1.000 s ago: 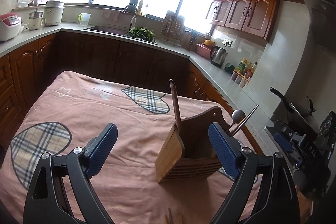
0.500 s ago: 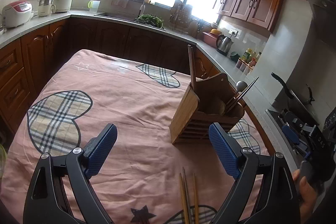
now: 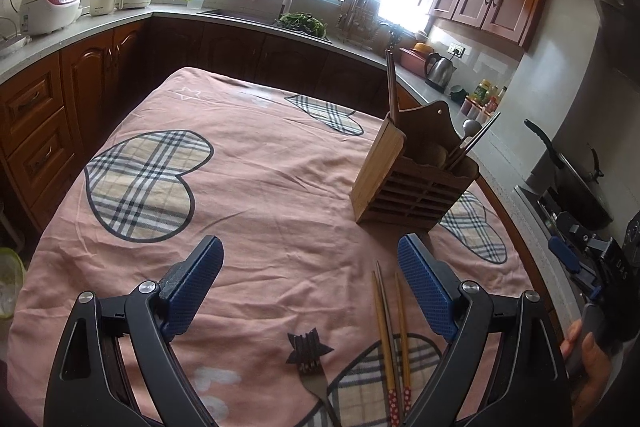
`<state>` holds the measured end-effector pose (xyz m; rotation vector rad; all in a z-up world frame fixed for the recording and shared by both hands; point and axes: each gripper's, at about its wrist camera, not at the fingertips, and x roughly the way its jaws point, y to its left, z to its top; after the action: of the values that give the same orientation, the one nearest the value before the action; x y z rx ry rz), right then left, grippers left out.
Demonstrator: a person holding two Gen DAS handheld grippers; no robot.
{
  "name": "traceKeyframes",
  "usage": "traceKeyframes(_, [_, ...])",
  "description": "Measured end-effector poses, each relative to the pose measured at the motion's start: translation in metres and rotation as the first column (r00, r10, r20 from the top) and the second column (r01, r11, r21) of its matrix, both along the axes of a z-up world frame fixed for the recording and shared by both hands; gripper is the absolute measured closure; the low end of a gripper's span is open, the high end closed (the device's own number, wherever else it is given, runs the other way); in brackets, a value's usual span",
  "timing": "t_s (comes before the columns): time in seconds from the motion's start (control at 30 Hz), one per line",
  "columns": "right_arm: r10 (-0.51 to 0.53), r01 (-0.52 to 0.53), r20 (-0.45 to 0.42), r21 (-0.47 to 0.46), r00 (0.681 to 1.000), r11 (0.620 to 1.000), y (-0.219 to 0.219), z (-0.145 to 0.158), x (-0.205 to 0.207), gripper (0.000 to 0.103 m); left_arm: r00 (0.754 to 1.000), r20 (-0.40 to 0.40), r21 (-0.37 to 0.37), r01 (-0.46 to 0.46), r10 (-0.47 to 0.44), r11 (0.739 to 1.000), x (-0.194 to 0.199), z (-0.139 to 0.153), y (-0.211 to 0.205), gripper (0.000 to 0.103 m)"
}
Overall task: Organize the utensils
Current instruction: 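Move both tools back down to the remaining chopsticks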
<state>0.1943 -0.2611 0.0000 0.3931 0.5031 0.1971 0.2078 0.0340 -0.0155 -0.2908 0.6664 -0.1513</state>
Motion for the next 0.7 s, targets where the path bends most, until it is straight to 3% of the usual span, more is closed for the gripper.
traceKeyframes(0.4, [0.042,-0.043,-0.037,-0.025,0.998,0.999,0.022,-0.021,-0.014,0.015,0.998,-0.067,0.019,-0.005,0.006,1.0,-0.02,-0.031,0.004,0.012])
traceKeyframes(0.7, [0.103,-0.111,-0.12,-0.058,0.987,0.992,0.053,-0.051,-0.009,0.016,0.99,-0.138,0.032,0.011,-0.007,0.999,-0.023,-0.058,0.001,0.012])
